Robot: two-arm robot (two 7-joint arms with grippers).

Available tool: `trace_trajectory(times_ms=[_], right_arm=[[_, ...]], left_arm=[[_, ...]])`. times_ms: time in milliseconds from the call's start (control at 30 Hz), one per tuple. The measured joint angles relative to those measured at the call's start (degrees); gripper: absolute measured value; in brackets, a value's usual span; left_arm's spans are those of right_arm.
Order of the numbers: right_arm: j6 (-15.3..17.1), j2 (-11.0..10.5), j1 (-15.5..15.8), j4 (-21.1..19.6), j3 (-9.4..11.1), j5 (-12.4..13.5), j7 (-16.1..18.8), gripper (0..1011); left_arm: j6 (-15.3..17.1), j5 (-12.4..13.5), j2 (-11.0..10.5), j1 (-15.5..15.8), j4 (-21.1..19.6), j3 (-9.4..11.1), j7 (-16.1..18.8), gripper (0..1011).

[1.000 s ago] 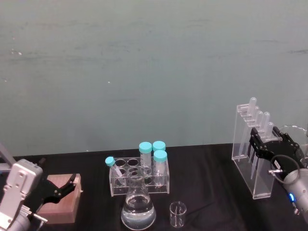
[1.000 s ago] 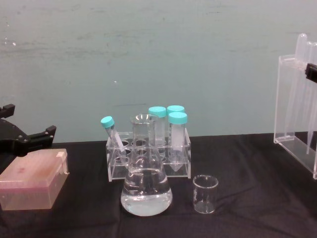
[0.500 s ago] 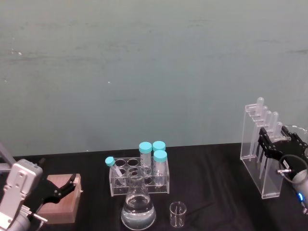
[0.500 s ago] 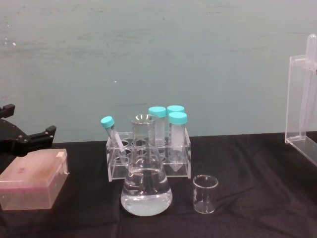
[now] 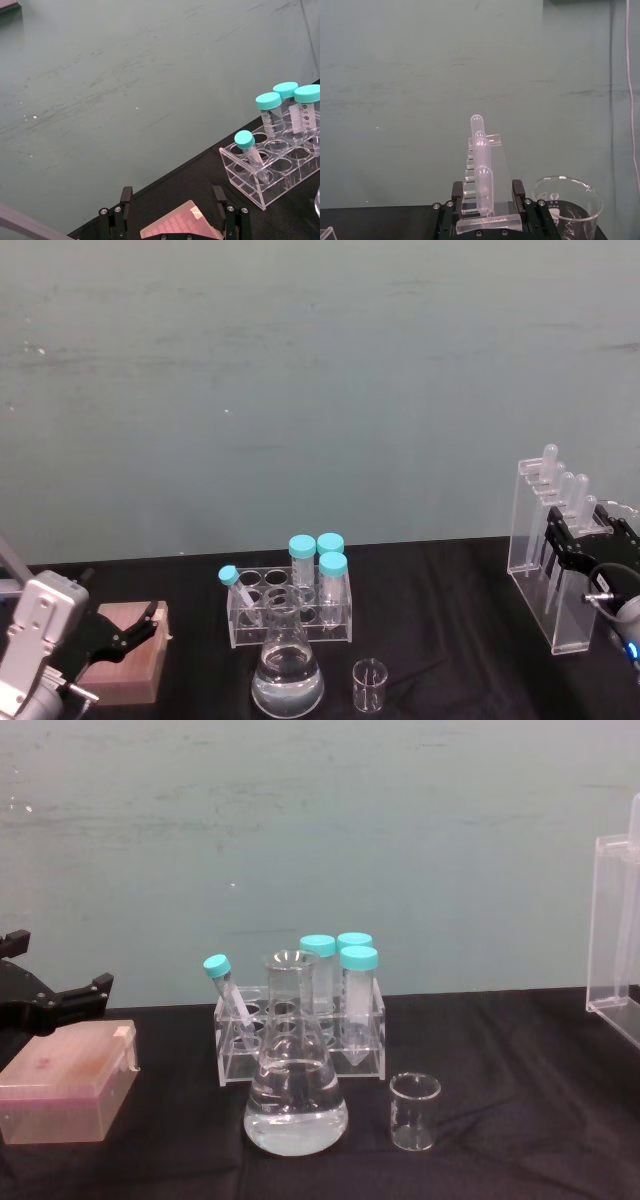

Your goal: Place the experimental apparatus aside using one hand.

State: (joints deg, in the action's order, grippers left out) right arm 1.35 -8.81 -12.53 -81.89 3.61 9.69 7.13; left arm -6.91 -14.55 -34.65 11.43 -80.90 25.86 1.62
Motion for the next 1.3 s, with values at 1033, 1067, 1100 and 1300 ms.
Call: trace_trajectory(times_ms=[1033,1067,1100,1300], right_arm=[[-0.1,-0.1,-0.1,1.0,1.1,1.5,0.2,601],[-0.1,-0.1,-0.1,1.0,1.2,1.6,0.2,601],[-0.1,-0.1,-0.1,1.1,1.3,1.8,0.3,601],[-0.3,-0.1,-0.3,1.6,1.4,2.3,0.5,601]], left_arm=[[0.0,0.0,0.0,0.0,0.0,0.0,0.0,1000],[0.0,0.0,0.0,0.0,0.0,0.0,0.0,1000],[0.0,0.0,0.0,0.0,0.0,0.0,0.0,1000],[0.0,0.0,0.0,0.0,0.0,0.0,0.0,1000]])
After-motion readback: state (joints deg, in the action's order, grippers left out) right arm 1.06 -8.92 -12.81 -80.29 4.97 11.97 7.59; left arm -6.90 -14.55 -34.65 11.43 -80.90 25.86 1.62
